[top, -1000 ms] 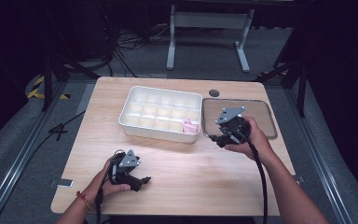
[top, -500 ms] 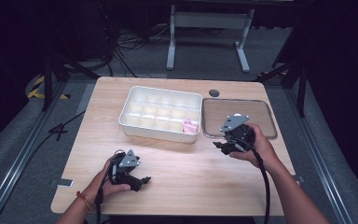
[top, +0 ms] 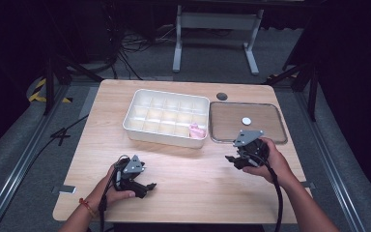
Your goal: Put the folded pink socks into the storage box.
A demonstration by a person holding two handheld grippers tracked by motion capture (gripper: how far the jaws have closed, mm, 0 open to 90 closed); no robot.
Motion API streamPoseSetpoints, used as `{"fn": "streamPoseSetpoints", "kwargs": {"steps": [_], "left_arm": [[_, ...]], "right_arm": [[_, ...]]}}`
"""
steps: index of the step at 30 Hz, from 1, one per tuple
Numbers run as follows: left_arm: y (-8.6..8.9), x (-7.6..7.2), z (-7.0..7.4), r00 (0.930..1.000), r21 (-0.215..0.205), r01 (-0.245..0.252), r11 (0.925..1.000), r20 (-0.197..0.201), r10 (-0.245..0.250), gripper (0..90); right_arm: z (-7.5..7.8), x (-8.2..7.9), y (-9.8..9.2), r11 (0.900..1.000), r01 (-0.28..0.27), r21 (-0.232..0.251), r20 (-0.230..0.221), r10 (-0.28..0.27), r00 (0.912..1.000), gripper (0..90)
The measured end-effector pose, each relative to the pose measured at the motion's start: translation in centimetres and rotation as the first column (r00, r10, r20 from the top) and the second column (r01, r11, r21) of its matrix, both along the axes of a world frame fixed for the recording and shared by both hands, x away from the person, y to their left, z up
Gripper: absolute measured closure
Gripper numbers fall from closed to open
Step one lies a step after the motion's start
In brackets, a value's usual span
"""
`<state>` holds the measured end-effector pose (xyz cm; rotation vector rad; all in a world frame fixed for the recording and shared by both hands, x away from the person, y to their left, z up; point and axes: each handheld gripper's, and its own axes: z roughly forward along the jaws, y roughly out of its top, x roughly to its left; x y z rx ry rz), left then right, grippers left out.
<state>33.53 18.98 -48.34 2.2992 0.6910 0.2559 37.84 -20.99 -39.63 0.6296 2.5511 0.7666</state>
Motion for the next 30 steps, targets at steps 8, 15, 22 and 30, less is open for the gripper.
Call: {"fn": "streamPoseSetpoints", "kwargs": {"steps": [8, 15, 22, 30], "left_arm": [[0.0, 0.0, 0.0, 1.0, 0.0, 0.0, 1.0, 0.0, 0.0, 11.7], [0.0, 0.0, 0.0, 1.0, 0.0, 0.0, 1.0, 0.0, 0.0, 11.7], [0.0, 0.0, 0.0, 1.0, 0.002, 0.003, 1.0, 0.001, -0.003, 11.7], [0.0, 0.0, 0.0, 1.0, 0.001, 0.002, 1.0, 0.001, -0.002, 11.7]], "right_arm": [[-1.4, -1.0, -0.8, 1.0, -0.001, -0.003, -0.011, 0.001, 0.9999, 38.5], [-2.5, -1.9, -1.7, 1.0, 0.006, -0.012, -0.005, -0.006, 1.0, 38.1], [-3.2, -3.1, -2.3, 1.0, -0.004, -0.013, 0.01, 0.004, 0.9999, 37.0], [-4.6, -4.0, -3.4, 1.0, 0.014, 0.007, 0.009, -0.014, 0.9999, 36.6]]}}
